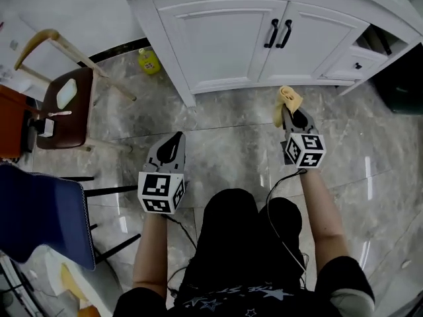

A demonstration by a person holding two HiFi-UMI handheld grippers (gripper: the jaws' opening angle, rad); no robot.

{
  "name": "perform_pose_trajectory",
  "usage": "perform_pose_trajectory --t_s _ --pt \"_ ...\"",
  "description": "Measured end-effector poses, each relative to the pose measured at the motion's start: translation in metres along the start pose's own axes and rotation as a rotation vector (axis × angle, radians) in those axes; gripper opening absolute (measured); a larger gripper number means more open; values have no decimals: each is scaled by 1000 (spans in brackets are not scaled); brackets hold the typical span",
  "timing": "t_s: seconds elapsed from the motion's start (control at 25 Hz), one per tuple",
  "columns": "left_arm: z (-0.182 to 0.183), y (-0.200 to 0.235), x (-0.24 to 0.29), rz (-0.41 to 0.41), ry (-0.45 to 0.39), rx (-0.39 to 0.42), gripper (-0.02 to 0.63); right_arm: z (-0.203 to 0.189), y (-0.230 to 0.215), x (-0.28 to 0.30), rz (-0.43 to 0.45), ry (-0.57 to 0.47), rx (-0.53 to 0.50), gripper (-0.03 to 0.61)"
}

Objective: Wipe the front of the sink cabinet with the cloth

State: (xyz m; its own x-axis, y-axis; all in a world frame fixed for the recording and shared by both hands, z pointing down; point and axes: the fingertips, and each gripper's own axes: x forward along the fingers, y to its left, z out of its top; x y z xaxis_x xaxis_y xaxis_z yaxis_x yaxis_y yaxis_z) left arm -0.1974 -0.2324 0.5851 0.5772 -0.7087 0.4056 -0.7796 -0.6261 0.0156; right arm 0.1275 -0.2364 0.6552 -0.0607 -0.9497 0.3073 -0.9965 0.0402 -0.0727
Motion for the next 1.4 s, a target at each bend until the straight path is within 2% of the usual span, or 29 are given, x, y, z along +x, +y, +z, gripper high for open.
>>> perform_pose_trajectory --t_s 0.16,0.4,0.52,0.68,0.8,0.88,1.0,1.16,1.4 --pt "34 -7 -29 7 79 -1 15 42 12 -35 25 28 57 60" --pt "123 -18 -67 15 75 -17 15 119 28 -90 47 64 77 60" --pt "162 -23 -94 13 82 -42 15 164 40 -107 66 89 64 60" --pt "195 -21 -135 5 139 -68 15 227 64 -127 80 115 70 60" --pt "223 -11 -154 2 175 -120 15 272 80 -142 92 151 78 60" --pt "251 -2 -160 -6 171 -147 15 303 89 -150 108 166 64 60" --pt "299 17 -158 -8 131 -136 15 354 95 -150 108 155 43 60" --pt "347 35 -157 -11 109 -118 15 412 102 -144 92 112 81 60" --pt "387 27 -163 10 73 -106 15 453 100 -135 119 84 112 60"
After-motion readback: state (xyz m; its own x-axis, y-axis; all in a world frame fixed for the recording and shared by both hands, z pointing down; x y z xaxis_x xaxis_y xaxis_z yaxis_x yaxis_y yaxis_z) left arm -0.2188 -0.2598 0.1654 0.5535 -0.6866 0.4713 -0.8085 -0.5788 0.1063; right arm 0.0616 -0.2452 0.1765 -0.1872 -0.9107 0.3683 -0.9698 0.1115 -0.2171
